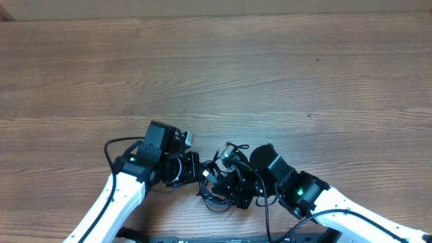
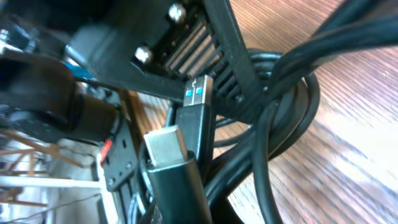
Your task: Untangle cables
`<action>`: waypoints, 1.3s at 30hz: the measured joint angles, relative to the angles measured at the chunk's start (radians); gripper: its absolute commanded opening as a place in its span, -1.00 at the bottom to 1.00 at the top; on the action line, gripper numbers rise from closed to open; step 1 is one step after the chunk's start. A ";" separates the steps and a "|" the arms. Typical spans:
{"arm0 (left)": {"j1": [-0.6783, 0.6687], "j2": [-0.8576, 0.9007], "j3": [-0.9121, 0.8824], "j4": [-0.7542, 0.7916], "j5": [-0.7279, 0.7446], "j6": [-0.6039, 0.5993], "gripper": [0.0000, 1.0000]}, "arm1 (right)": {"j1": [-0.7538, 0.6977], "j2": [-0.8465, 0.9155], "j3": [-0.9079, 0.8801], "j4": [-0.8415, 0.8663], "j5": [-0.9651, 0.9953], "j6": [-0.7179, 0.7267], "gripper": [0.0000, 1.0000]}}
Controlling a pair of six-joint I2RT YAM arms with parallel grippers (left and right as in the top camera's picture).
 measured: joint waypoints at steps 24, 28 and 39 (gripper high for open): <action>0.005 0.010 0.037 0.072 0.008 0.153 -0.91 | -0.286 -0.021 0.007 0.002 -0.231 0.206 -0.60; 0.003 0.014 0.035 0.070 -0.005 0.153 -0.91 | -0.290 -0.026 0.012 -0.148 -0.060 0.287 -0.53; 0.003 0.016 0.023 0.267 0.224 0.183 -0.92 | -0.295 -0.027 0.016 -0.373 0.363 0.461 -0.30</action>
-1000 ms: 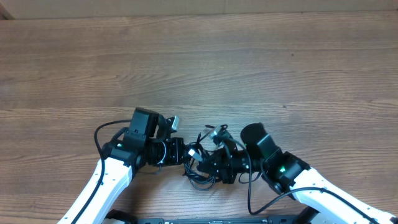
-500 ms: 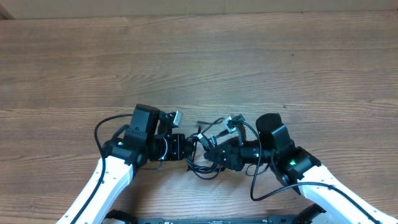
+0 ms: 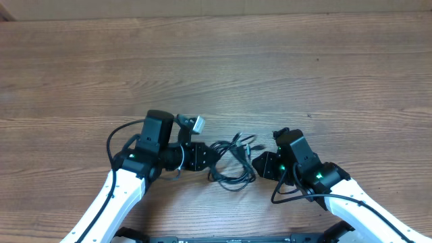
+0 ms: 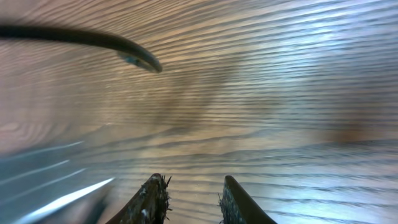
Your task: Untangle cables
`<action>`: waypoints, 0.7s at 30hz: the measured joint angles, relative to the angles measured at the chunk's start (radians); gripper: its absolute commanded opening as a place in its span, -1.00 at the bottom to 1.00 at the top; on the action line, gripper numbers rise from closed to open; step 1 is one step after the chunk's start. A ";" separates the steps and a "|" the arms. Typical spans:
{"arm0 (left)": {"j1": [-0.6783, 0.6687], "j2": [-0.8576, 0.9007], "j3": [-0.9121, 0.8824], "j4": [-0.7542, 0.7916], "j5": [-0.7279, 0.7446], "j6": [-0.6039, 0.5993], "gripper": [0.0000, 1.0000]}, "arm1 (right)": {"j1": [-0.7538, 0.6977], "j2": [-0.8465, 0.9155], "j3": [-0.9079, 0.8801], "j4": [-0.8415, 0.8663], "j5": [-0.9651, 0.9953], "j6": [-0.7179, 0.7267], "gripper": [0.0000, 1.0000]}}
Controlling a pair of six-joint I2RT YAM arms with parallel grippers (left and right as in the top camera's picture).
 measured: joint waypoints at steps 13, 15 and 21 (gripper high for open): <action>0.000 0.000 0.000 -0.164 -0.235 -0.109 0.46 | 0.000 -0.063 0.000 -0.091 -0.035 0.020 0.51; 0.000 0.000 0.000 -0.209 -0.327 -0.156 1.00 | 0.000 -0.090 0.000 -0.131 -0.042 0.019 0.57; 0.001 0.001 0.000 -0.239 -0.494 -0.282 0.69 | 0.000 -0.136 0.000 -0.218 -0.035 0.018 0.94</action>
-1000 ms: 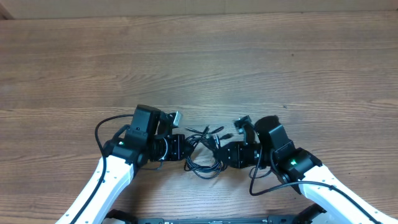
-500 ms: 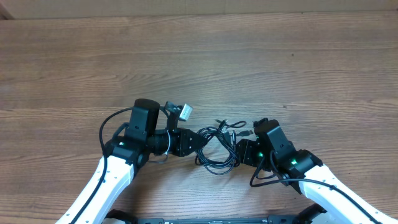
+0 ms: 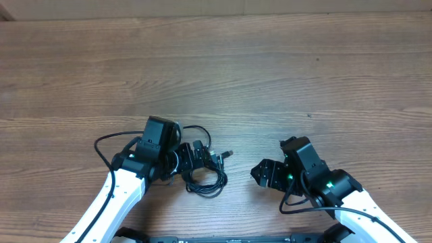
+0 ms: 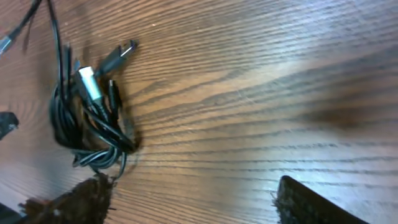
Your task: Untangle cables
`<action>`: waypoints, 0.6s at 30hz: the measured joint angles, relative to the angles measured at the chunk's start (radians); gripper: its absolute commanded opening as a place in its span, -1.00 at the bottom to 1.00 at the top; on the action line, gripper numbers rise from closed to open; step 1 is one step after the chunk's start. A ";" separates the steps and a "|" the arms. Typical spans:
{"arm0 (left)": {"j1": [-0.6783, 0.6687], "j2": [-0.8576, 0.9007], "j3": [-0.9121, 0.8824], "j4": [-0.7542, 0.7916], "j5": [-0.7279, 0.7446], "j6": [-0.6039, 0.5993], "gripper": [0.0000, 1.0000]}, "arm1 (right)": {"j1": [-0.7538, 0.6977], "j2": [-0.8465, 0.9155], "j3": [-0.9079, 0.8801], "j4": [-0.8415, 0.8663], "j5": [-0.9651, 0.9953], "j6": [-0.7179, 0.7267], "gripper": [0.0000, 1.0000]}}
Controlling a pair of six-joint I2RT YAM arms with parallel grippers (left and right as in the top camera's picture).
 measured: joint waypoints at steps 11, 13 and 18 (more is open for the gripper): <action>0.000 0.000 0.000 -0.085 -0.053 -0.158 0.07 | 0.000 0.000 0.000 -0.008 0.011 0.000 1.00; -0.001 0.000 0.000 -0.101 -0.060 -0.206 -0.05 | 0.000 0.000 0.000 -0.008 0.011 0.000 1.00; -0.001 0.000 -0.018 -0.105 -0.074 -0.330 -0.13 | 0.000 0.005 0.000 -0.008 0.012 0.000 0.99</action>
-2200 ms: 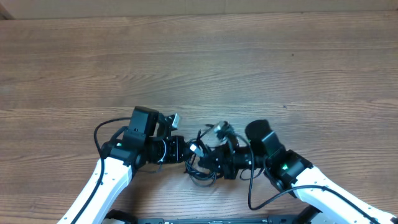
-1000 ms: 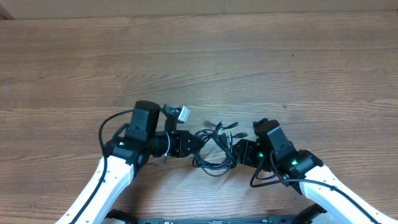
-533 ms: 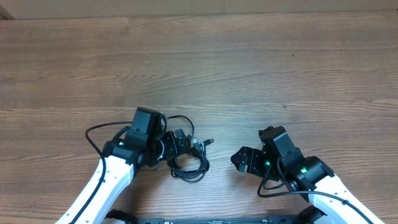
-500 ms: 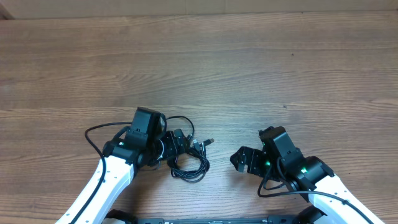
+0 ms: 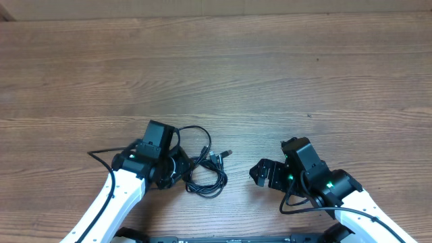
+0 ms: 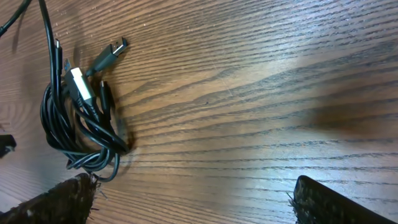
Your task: Untangle cables
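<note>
A tangled bundle of black cables (image 5: 206, 174) lies on the wooden table (image 5: 270, 74) near the front. One loop (image 5: 196, 133) arcs away from it, and a USB plug (image 5: 226, 154) sticks out to the right. In the right wrist view the bundle (image 6: 78, 134) shows a silver plug (image 6: 79, 84) and a dark USB plug (image 6: 113, 50). My left gripper (image 5: 177, 169) sits at the bundle's left edge, its fingers hidden under the wrist. My right gripper (image 5: 260, 173) stands wide open and empty to the right of the bundle, apart from it.
Bare wood (image 6: 261, 93) separates the right gripper from the bundle. A thin black lead (image 5: 101, 154) trails from the left arm. The table's front edge lies just below both arms.
The left gripper has drawn back a little to the left, and the bundle sits slightly lower with its loop spread wider. The right gripper stays in place, its jaws a touch wider.
Both grippers were pressed together at the bundle, USB plugs filling the right wrist view. Then they stood apart with the cables stretched between, the right fingers close together. Later the right gripper was open and clear, and the bundle lay by the left gripper, where it remains.
</note>
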`<action>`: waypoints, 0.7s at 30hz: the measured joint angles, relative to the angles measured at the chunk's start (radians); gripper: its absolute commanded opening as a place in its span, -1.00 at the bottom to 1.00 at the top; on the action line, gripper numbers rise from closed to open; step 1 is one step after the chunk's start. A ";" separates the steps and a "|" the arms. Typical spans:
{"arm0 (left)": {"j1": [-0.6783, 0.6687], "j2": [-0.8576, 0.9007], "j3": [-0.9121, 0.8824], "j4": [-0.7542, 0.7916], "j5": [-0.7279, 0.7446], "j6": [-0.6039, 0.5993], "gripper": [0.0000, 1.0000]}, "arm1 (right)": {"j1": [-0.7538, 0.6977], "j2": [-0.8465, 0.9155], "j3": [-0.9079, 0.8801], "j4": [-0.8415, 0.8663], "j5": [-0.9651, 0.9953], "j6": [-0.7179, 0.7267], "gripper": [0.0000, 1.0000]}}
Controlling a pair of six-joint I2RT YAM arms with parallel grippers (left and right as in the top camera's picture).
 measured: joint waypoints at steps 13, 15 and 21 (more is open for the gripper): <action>-0.045 -0.005 -0.204 0.212 -0.005 -0.259 0.64 | 0.000 0.107 0.000 0.009 0.000 0.002 1.00; -0.052 -0.006 -0.218 0.269 -0.001 -0.275 0.18 | 0.000 0.124 0.000 0.008 0.000 0.003 1.00; -0.053 -0.004 -0.263 0.318 -0.003 -0.290 -0.53 | 0.000 0.145 0.000 0.011 -0.001 0.004 1.00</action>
